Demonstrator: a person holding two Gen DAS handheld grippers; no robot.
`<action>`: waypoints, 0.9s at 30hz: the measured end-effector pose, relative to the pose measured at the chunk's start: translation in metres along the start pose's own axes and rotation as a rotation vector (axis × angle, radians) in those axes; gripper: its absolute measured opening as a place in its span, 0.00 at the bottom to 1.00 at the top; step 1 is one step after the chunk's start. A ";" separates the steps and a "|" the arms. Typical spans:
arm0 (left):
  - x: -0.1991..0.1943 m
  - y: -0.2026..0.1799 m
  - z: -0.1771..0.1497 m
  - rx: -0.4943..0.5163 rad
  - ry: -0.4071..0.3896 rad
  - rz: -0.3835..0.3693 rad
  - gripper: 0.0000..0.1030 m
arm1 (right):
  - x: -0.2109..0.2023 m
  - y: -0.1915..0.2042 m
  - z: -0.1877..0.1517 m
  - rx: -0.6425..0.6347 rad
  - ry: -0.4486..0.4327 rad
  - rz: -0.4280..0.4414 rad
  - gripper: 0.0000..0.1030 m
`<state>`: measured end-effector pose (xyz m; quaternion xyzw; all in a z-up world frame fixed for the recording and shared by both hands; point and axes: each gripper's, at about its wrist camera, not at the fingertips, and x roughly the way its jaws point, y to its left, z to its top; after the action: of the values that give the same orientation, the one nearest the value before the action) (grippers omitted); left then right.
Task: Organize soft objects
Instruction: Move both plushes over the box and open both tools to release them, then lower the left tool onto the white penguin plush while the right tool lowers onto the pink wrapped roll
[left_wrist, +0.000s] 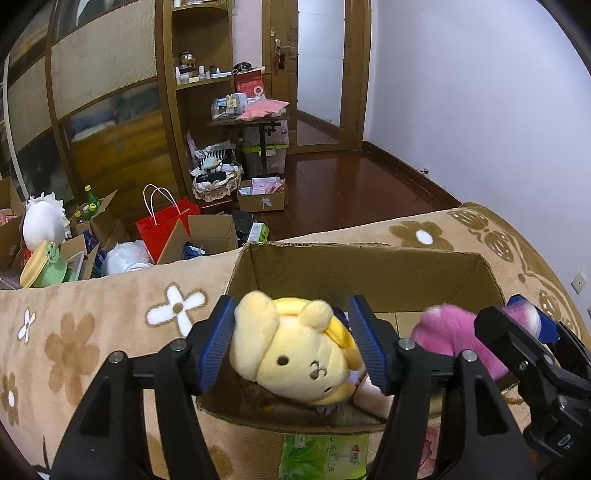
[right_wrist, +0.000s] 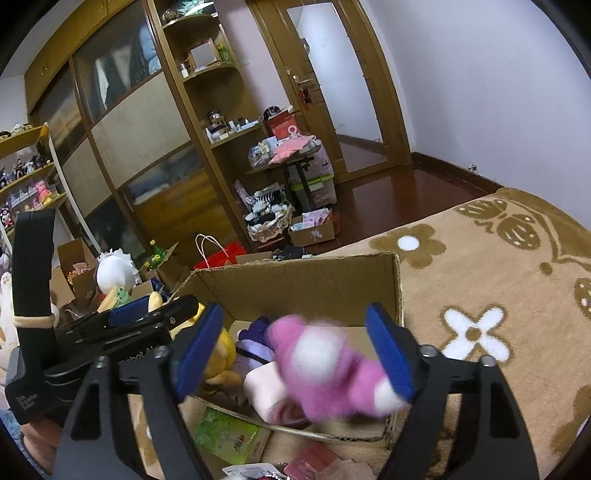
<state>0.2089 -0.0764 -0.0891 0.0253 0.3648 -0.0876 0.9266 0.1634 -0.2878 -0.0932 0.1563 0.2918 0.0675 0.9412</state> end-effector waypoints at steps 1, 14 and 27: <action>-0.001 0.000 0.000 0.000 0.001 -0.002 0.65 | -0.001 0.000 0.000 0.003 -0.003 -0.001 0.87; -0.037 -0.003 -0.005 0.054 -0.017 -0.014 0.94 | -0.045 -0.006 0.012 0.062 -0.063 -0.051 1.00; -0.084 -0.007 -0.028 0.083 0.032 0.021 0.95 | -0.088 -0.004 0.003 0.062 0.020 -0.119 1.00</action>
<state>0.1284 -0.0686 -0.0526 0.0692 0.3753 -0.0925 0.9197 0.0933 -0.3117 -0.0461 0.1671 0.3116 0.0041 0.9354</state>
